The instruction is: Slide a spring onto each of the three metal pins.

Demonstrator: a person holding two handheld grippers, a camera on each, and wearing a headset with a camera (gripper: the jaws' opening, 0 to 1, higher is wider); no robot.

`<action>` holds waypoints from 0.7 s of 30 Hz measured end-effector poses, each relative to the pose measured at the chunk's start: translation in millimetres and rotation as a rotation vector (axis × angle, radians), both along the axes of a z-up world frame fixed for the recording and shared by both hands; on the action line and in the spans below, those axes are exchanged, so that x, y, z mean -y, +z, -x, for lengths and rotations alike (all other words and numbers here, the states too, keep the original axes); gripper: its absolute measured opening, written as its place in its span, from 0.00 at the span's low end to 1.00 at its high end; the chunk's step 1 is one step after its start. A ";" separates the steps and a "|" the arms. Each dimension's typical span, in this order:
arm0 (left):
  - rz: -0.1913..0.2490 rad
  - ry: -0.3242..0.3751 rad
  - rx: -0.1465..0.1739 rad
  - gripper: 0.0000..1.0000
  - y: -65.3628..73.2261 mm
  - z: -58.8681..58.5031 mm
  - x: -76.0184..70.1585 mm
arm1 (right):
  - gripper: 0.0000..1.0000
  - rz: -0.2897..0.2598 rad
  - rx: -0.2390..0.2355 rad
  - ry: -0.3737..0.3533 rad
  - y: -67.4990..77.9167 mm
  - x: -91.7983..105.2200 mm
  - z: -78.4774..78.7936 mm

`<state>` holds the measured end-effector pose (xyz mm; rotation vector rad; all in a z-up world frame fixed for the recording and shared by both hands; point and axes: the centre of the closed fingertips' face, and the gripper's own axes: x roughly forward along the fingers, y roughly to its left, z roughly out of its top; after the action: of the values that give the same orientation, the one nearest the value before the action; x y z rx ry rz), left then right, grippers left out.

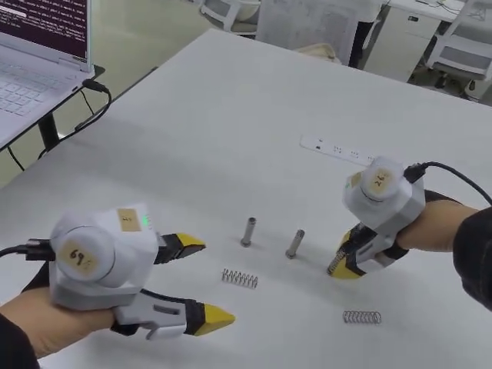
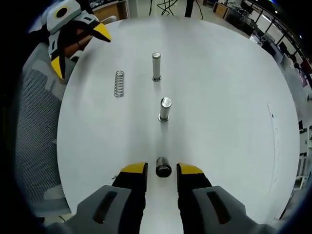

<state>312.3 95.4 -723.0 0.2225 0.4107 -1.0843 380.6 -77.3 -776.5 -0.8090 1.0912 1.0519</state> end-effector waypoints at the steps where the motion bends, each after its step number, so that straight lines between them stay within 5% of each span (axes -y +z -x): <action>1: -0.001 0.000 0.000 0.58 -0.1 0.1 -0.1 | 0.22 -0.005 0.000 -0.006 0.9 1.9 0.4; 21: -0.016 -0.013 -0.004 0.57 -1.4 2.3 1.0 | 0.23 -0.023 0.009 -0.063 9.0 33.6 18.9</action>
<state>310.0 94.4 -724.3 0.2371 0.4220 -1.0945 361.7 -110.8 -767.5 -0.7555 1.0881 1.0055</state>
